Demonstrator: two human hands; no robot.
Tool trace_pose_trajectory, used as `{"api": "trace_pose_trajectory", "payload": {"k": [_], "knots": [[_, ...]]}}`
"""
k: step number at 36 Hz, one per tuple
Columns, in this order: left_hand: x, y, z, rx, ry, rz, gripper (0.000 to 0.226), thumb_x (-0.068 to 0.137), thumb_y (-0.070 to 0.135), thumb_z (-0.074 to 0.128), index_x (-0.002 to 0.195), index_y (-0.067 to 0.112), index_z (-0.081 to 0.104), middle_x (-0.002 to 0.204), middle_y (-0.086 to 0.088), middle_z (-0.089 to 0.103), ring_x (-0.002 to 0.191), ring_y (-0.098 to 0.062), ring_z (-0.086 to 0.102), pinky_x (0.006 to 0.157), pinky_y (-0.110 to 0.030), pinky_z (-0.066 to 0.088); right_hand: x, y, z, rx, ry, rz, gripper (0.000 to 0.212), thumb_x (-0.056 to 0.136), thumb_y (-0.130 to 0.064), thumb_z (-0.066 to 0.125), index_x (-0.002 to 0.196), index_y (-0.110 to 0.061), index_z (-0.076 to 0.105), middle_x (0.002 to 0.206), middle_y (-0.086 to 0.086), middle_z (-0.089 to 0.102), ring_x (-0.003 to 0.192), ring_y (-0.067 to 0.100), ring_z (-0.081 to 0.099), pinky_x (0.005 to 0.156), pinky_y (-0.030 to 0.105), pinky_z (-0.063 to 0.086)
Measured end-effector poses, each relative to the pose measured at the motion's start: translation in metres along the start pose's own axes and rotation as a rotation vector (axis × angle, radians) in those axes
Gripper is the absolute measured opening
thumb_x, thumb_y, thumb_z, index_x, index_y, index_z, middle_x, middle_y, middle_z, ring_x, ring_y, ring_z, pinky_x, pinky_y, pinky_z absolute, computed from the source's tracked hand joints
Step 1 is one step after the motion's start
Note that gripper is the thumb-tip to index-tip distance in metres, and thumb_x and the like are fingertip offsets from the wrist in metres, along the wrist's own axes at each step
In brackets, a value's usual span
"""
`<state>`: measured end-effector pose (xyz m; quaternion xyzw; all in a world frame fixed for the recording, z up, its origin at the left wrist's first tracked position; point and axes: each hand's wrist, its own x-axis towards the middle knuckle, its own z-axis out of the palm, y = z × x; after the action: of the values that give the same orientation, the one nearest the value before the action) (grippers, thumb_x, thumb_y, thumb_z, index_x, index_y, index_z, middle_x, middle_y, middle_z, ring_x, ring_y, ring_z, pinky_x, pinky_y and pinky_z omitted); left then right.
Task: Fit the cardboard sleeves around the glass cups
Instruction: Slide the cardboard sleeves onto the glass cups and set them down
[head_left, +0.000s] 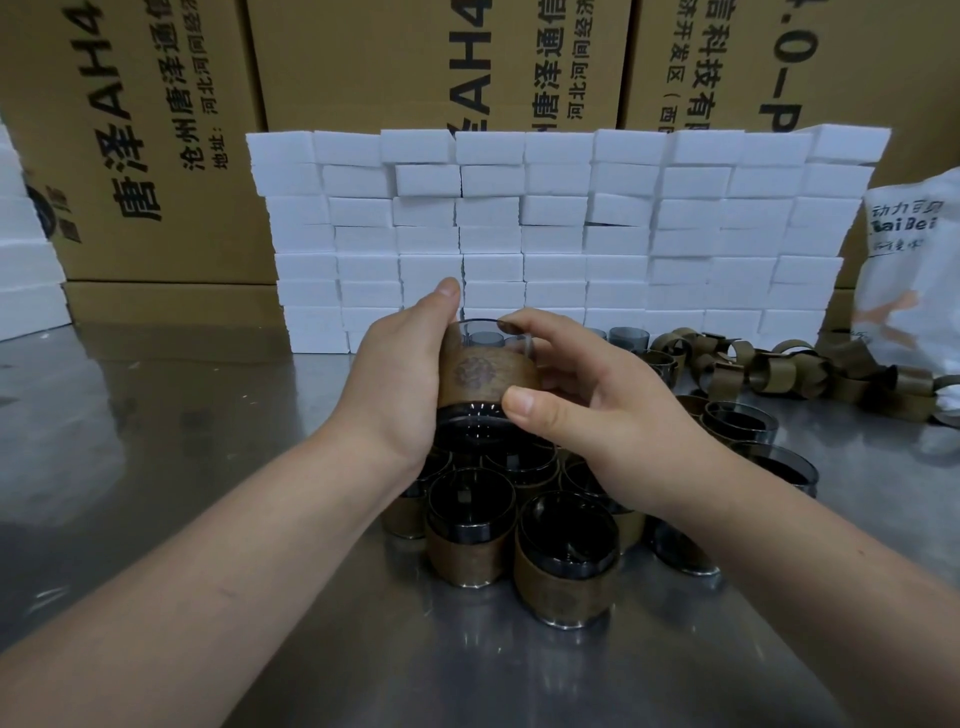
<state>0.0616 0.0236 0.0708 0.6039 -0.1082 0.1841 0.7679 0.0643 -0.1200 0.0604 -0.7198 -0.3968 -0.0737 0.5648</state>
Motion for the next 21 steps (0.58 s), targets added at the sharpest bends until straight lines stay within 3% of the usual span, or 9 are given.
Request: {"api": "trace_pose_trajectory", "payload": {"k": [4,11,14,18,21], "knots": [[0.0001,0.0002,0.0010,0.000,0.007,-0.003,0.051,0.092,0.035,0.047,0.042,0.022,0.047,0.051,0.002,0.042,0.049,-0.015,0.046,0.052,-0.024,0.039,-0.0001,-0.0007,0.0004,0.033,0.000,-0.005,0.039,0.071,-0.026,0.063,0.106,-0.038,0.052,0.097,-0.011,0.062,0.086,-0.004,0.062,0.077,0.012,0.047],[0.0001,-0.0003,0.0004,0.032,0.010,0.005,0.054,0.093,0.034,0.047,0.040,0.023,0.050,0.047,0.005,0.046,0.049,-0.014,0.049,0.055,-0.026,0.041,-0.0002,-0.0010,0.0000,0.018,0.000,-0.004,0.038,0.072,-0.028,0.063,0.106,-0.040,0.052,0.100,-0.009,0.063,0.089,-0.001,0.062,0.081,0.016,0.049],[0.0004,0.0000,0.0003,0.042,0.020,0.012,0.044,0.092,0.035,0.049,0.050,0.023,0.048,0.058,-0.005,0.047,0.058,-0.020,0.049,0.062,-0.032,0.041,-0.0001,-0.0017,-0.0008,0.006,-0.003,-0.005,0.038,0.072,-0.028,0.063,0.107,-0.040,0.052,0.100,-0.010,0.063,0.089,-0.002,0.062,0.080,0.015,0.048],[0.0014,-0.0017,-0.0008,0.074,0.032,-0.001,0.049,0.092,0.036,0.049,0.044,0.023,0.047,0.051,0.001,0.046,0.050,-0.016,0.049,0.058,-0.029,0.040,-0.0001,-0.0004,-0.0006,0.010,0.007,0.001,0.036,0.072,-0.028,0.063,0.105,-0.040,0.054,0.098,-0.012,0.064,0.090,0.001,0.063,0.082,0.019,0.050],[0.0011,-0.0013,-0.0006,0.089,0.022,0.008,0.042,0.092,0.036,0.049,0.054,0.018,0.049,0.057,-0.005,0.047,0.056,-0.019,0.049,0.061,-0.032,0.039,0.0000,0.0002,-0.0006,0.014,0.007,0.009,0.036,0.071,-0.029,0.064,0.104,-0.040,0.055,0.099,-0.010,0.064,0.091,0.003,0.063,0.085,0.023,0.051]]}}
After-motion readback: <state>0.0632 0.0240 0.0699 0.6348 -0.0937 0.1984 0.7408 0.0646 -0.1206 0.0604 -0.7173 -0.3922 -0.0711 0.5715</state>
